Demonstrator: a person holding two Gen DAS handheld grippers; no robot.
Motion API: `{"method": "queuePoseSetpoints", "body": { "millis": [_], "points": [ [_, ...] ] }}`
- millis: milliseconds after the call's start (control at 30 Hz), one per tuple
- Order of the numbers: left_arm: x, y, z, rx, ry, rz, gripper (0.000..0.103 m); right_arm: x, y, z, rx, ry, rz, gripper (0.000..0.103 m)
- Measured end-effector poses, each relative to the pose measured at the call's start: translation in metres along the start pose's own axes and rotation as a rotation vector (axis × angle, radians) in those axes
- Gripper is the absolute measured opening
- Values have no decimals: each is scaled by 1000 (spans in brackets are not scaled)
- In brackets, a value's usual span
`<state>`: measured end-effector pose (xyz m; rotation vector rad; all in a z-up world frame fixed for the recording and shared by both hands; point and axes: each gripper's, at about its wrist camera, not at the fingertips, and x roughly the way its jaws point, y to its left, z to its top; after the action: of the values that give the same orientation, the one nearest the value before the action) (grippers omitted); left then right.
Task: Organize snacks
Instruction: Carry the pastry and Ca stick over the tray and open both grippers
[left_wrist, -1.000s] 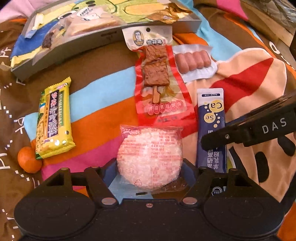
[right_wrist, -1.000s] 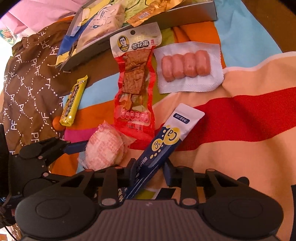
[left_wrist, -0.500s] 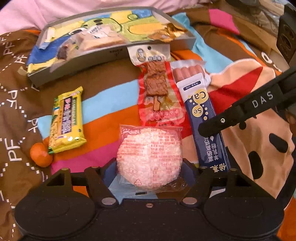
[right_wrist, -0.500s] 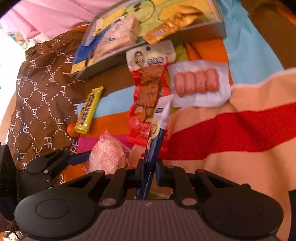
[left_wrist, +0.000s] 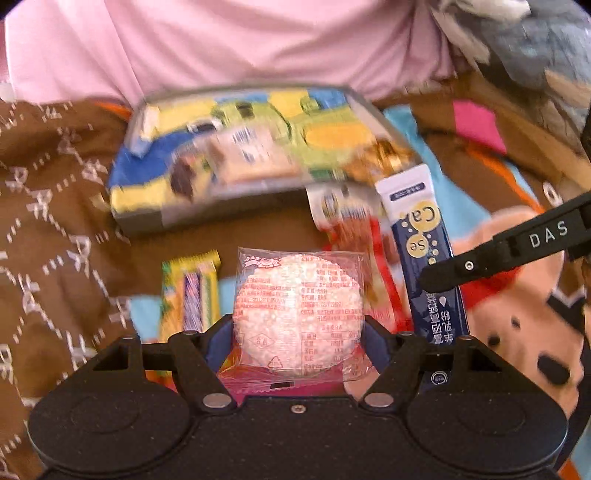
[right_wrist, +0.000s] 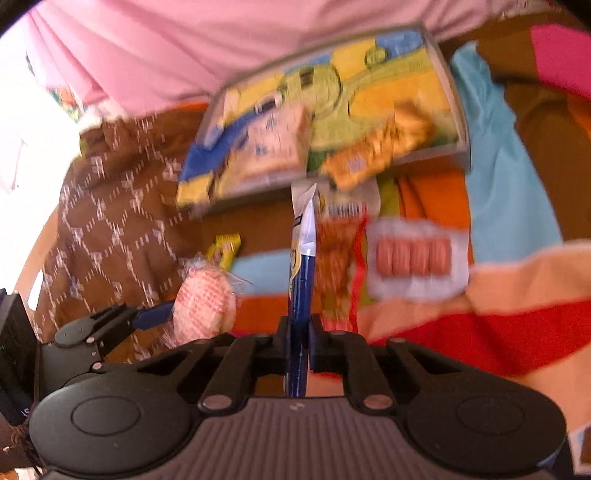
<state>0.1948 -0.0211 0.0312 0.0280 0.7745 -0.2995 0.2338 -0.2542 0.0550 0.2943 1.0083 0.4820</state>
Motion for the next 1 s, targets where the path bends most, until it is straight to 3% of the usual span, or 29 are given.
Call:
{"method": "queuePoseSetpoints", "body": {
  "millis": [167, 500, 767, 1000],
  "points": [
    [-1, 9, 40, -7, -83, 49, 73, -10, 3, 35, 3, -105, 15, 10],
    [30, 31, 112, -73, -162, 161, 73, -4, -2, 111, 53, -292, 8, 10],
    [62, 34, 140, -102, -195, 176, 73, 27, -24, 149, 73, -317, -57, 10],
    [91, 18, 153, -95, -187, 181, 73, 45, -49, 165, 129, -314, -63, 10]
  ]
}}
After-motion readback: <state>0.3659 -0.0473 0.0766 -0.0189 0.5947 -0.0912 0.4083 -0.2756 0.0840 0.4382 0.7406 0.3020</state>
